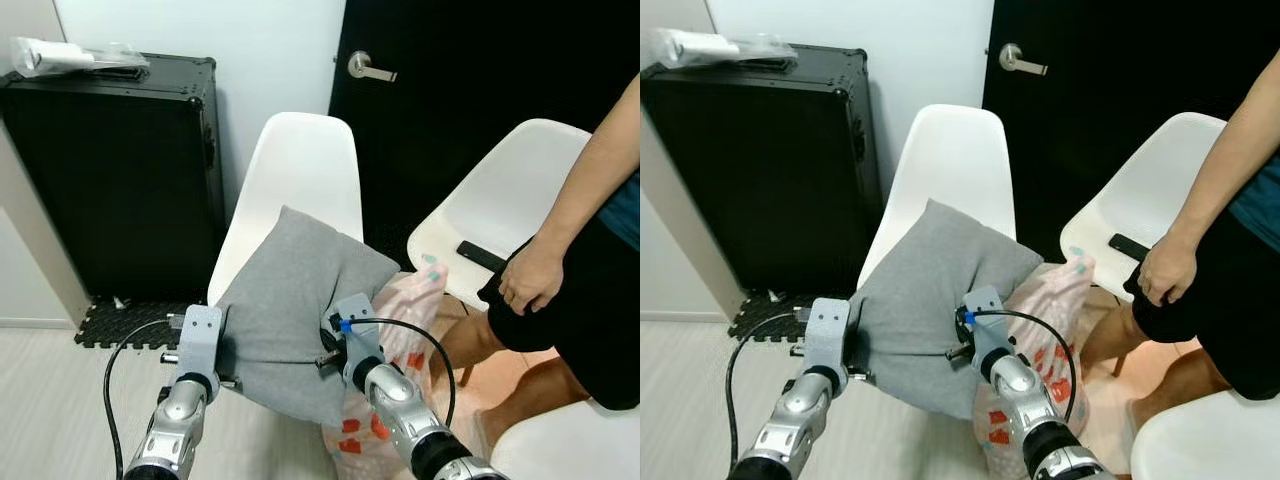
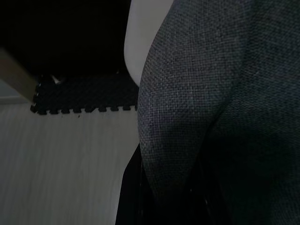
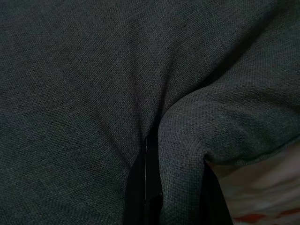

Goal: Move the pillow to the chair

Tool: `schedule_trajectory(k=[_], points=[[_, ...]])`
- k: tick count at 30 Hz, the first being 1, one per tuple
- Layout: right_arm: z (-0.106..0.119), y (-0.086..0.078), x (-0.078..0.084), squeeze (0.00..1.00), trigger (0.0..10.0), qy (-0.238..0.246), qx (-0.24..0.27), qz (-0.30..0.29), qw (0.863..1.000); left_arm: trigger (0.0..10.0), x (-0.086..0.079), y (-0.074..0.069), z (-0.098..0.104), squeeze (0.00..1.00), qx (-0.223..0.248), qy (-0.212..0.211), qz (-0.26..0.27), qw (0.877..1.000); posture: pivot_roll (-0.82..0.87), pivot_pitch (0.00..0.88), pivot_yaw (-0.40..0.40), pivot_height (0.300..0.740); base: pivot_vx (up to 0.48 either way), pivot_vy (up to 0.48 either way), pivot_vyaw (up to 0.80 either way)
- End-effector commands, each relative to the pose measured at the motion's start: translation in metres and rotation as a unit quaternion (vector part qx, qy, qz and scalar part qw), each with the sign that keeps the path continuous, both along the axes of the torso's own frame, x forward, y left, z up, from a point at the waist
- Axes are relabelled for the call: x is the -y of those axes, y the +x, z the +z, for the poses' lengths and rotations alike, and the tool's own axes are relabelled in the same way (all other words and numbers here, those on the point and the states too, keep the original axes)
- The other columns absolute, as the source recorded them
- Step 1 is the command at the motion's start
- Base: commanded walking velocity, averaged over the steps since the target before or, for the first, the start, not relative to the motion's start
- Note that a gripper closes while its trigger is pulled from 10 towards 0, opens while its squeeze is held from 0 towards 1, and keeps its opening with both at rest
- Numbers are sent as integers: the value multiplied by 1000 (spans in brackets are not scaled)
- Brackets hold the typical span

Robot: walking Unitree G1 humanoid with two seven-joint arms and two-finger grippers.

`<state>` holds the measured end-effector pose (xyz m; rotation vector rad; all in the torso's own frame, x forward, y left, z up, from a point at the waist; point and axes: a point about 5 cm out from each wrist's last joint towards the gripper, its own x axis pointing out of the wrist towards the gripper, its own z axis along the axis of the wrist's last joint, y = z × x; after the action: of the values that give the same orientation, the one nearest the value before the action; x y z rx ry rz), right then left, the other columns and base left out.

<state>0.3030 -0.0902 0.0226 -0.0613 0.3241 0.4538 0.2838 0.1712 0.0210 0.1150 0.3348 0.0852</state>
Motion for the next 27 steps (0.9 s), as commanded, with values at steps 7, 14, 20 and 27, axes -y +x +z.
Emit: schedule_trajectory(k=[7,14,20,27], points=[[-15,-9,24,0,10000,-24,-25,-34,999,10000,-20,6,20,0,51,14,31,998,7,69,-70,740,0,0,0],[-16,-10,26,0,10000,-25,-28,-36,999,10000,-17,7,20,0,51,14,30,998,20,76,-70,740,0,0,0],[-17,-12,21,0,10000,-21,-32,-28,999,10000,-23,3,18,0,43,22,46,998,30,68,-95,740,0,0,0],[-14,-10,16,0,10000,-23,-26,-18,999,10000,-20,1,15,0,38,27,26,999,6,73,-97,740,0,0,0]])
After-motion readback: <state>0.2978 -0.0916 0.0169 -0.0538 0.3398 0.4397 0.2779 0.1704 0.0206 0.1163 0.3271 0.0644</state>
